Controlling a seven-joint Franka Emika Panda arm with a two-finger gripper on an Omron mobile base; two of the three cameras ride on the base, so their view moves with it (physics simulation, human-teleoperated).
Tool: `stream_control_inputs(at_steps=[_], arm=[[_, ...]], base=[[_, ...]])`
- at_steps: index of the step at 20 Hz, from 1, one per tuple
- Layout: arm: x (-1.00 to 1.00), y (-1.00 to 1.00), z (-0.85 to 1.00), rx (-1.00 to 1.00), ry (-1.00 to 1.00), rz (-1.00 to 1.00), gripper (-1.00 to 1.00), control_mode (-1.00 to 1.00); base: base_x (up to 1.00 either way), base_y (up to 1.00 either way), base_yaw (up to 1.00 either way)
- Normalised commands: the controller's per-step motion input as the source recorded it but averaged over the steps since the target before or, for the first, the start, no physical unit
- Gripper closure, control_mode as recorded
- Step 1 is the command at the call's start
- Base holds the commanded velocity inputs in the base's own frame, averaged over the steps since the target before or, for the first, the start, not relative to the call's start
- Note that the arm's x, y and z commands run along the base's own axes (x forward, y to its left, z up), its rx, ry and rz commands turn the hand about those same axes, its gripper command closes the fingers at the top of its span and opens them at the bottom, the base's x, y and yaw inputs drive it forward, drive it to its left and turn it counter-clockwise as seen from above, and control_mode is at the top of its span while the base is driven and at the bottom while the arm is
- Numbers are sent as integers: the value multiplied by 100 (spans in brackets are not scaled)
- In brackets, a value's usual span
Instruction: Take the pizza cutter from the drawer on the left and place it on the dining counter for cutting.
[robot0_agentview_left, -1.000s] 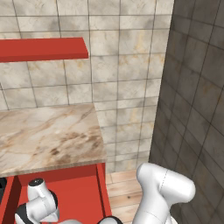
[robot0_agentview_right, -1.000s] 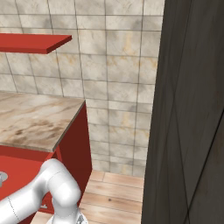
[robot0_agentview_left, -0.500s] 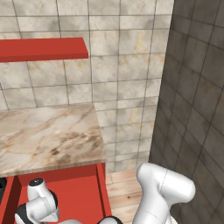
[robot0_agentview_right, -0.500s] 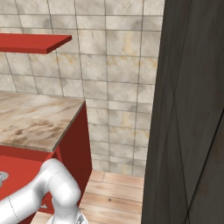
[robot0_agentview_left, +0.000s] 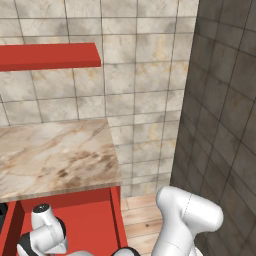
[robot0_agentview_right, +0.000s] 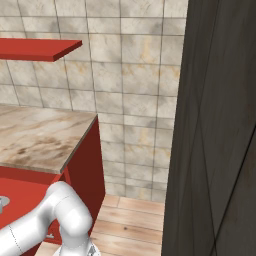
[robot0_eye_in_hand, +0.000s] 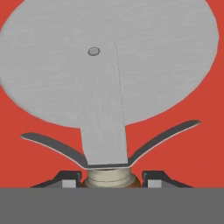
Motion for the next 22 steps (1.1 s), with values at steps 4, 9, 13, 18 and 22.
stream_control_inputs(at_steps=[4, 9, 13, 18, 22], arm=[[0, -3, 18, 0, 0, 0, 100, -100], [0, -15, 58, 0, 0, 0, 100, -100], [-6, -19, 60, 0, 0, 0, 100, -100], [-20, -34, 40, -2, -1, 0, 100, -100], [-9, -16, 63, -4, -5, 2, 100, -100]], base=[[0, 0, 0], [0, 0, 0], [0, 0, 0], [0, 0, 0], [0, 0, 0]])
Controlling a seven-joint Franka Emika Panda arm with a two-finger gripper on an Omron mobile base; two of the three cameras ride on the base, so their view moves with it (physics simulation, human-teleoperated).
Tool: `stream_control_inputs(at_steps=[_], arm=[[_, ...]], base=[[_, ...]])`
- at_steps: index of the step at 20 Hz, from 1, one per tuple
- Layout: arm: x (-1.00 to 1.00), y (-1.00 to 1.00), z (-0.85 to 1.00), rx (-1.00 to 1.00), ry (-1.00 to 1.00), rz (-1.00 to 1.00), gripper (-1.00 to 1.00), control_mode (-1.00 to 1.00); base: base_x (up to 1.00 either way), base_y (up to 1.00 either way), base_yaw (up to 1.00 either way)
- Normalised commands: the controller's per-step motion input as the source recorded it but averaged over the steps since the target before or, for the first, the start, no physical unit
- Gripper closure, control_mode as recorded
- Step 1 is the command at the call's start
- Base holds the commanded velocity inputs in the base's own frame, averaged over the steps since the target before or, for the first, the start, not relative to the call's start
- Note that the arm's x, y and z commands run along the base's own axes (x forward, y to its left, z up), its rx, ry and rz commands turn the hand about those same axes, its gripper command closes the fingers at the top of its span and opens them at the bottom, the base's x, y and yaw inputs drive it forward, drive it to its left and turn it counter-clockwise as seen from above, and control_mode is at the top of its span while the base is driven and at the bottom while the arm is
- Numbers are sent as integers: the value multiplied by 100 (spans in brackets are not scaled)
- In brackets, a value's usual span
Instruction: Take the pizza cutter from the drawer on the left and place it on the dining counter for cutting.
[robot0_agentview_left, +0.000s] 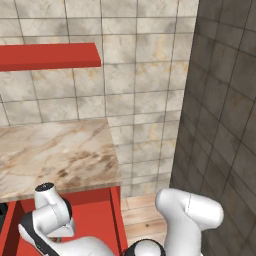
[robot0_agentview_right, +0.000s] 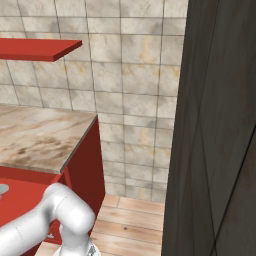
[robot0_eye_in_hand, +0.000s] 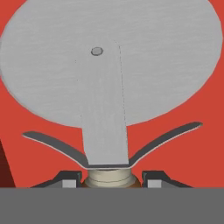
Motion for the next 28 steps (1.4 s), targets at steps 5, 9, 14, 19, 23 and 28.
stream_control_inputs(at_steps=[5, 9, 14, 19, 23, 28], arm=[[-12, -6, 85, -4, -5, 0, 100, -100], [-13, -21, 92, -4, -2, 0, 100, -100], [-11, -34, 82, -7, 0, 0, 100, -100], [-10, -58, 68, -4, 0, 0, 100, -100], [-6, -68, 59, -2, -1, 0, 100, -100], [-19, -81, 50, 0, -4, 0, 100, -100]], base=[[0, 0, 0], [0, 0, 0], [0, 0, 0], [0, 0, 0], [0, 0, 0], [0, 0, 0]])
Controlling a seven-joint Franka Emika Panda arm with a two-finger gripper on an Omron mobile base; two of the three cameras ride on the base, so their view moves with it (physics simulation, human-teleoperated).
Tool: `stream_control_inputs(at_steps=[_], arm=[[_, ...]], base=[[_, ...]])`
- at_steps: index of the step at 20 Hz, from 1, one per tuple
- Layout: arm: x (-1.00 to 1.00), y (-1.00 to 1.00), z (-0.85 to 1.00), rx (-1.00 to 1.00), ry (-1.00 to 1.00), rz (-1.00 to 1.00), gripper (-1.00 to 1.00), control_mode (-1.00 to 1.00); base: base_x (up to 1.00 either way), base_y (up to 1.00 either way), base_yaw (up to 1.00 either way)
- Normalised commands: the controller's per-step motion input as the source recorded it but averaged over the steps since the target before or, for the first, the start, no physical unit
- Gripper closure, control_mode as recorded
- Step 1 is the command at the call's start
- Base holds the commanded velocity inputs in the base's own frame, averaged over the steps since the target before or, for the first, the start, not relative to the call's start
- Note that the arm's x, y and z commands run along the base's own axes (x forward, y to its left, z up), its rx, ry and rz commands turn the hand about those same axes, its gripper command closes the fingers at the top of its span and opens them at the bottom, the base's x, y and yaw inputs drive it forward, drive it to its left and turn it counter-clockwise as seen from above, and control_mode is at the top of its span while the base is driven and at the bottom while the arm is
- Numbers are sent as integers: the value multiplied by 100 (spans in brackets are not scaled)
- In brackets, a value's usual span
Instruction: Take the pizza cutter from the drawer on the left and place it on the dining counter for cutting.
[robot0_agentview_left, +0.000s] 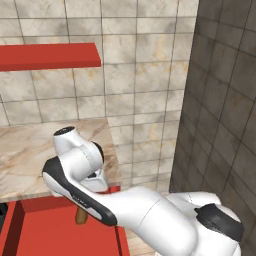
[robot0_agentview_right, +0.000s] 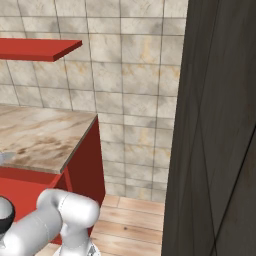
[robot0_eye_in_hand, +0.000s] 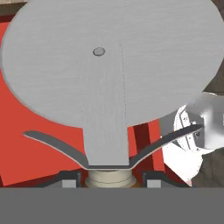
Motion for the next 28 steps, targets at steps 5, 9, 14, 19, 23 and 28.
stream_control_inputs(at_steps=[5, 9, 14, 19, 23, 28], arm=[[-13, -94, 17, 0, -3, 0, 100, -100], [-1, -99, 9, 0, -2, 0, 100, -100], [0, -98, 9, 0, 0, 0, 100, -100], [10, -94, 14, 0, 0, 0, 100, -100], [27, -77, 19, 0, 0, 0, 100, -100], [31, -74, 33, 0, 0, 0, 100, -100]], base=[[0, 0, 0], [0, 0, 0], [0, 0, 0], [0, 0, 0], [0, 0, 0], [0, 0, 0]])
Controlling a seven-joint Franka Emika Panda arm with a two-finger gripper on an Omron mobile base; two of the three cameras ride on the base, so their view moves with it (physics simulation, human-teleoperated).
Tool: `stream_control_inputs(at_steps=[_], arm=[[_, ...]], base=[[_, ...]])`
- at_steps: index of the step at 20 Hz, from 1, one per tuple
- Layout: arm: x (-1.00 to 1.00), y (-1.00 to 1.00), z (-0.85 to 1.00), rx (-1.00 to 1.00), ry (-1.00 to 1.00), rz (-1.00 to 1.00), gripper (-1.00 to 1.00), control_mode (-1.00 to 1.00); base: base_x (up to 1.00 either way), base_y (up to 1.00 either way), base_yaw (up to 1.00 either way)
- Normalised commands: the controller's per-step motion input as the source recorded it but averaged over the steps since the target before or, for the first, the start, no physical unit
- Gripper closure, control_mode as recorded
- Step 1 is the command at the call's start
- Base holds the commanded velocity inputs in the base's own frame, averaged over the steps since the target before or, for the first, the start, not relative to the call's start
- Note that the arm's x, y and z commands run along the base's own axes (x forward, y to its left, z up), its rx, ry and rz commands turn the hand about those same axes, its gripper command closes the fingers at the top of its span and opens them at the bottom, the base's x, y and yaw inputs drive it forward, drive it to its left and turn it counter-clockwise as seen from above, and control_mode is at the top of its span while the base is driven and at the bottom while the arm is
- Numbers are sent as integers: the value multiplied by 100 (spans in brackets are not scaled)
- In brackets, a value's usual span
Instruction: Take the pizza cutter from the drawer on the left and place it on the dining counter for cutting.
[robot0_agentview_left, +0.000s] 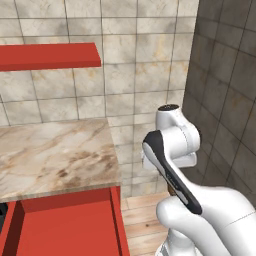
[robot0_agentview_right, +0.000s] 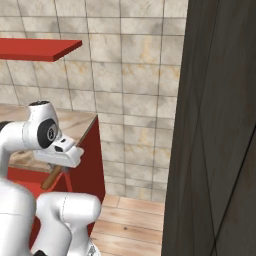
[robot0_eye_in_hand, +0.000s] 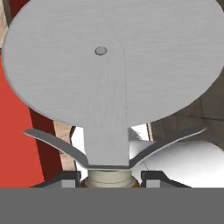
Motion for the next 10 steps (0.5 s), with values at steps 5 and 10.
stream_control_inputs(at_steps=[5, 10], arm=[[14, -74, 31, 0, 0, 0, 100, -100], [1, -32, 2, 0, 0, 0, 100, -100]], base=[[0, 0, 0], [0, 0, 0]])
